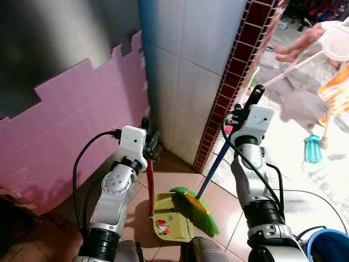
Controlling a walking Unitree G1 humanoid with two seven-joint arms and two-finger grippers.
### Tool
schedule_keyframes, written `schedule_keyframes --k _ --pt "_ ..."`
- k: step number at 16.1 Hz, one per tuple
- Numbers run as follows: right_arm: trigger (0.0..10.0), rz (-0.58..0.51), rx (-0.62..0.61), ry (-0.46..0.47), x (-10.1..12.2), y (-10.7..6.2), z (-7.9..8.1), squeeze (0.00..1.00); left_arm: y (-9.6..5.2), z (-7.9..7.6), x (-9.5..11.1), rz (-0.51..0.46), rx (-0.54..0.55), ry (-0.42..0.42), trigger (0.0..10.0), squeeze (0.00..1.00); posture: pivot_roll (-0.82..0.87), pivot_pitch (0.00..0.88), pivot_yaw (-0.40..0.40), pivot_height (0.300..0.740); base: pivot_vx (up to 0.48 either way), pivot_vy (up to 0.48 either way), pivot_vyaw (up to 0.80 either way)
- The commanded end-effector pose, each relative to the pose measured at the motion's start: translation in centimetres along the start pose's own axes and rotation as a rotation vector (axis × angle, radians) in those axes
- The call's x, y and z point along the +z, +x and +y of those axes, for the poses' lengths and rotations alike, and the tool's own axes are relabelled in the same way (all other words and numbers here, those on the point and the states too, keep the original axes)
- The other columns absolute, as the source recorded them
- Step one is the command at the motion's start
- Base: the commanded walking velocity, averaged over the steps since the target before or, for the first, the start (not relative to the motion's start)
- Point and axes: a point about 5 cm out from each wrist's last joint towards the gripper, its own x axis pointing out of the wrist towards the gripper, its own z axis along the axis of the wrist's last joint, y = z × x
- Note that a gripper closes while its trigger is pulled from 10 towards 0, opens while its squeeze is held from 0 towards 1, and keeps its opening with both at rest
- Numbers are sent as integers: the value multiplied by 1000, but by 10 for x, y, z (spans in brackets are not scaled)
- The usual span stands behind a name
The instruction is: Sweep floor
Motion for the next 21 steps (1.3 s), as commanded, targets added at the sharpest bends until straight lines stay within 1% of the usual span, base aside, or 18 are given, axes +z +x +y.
schedule_keyframes --k 1,3,9,13,16,21 --pt "10000 -6 9 18 2 3 2 0 0 -6 8 -32 -38 -2 10000 0 -64 55 -27 740 0 0 0" --pt "10000 1 6 23 1 4 0 0 0 -8 7 -26 -42 -5 10000 0 -69 52 -30 740 0 0 0" --pt "10000 16 9 36 -2 4 1 0 1 -10 8 -23 -42 -14 10000 0 -70 56 -36 740 -253 0 0" --pt "10000 14 8 41 -1 6 1 0 2 -10 8 -19 -46 -15 10000 0 -76 63 -28 740 -182 -260 0" --pt "10000 7 14 48 2 11 5 0 6 -10 10 -22 -50 -12 10000 0 -78 73 -27 740 -242 -266 0" --pt "10000 8 9 48 2 12 2 0 6 -11 11 -21 -50 -12 10000 0 -80 67 -28 740 -246 -266 0"
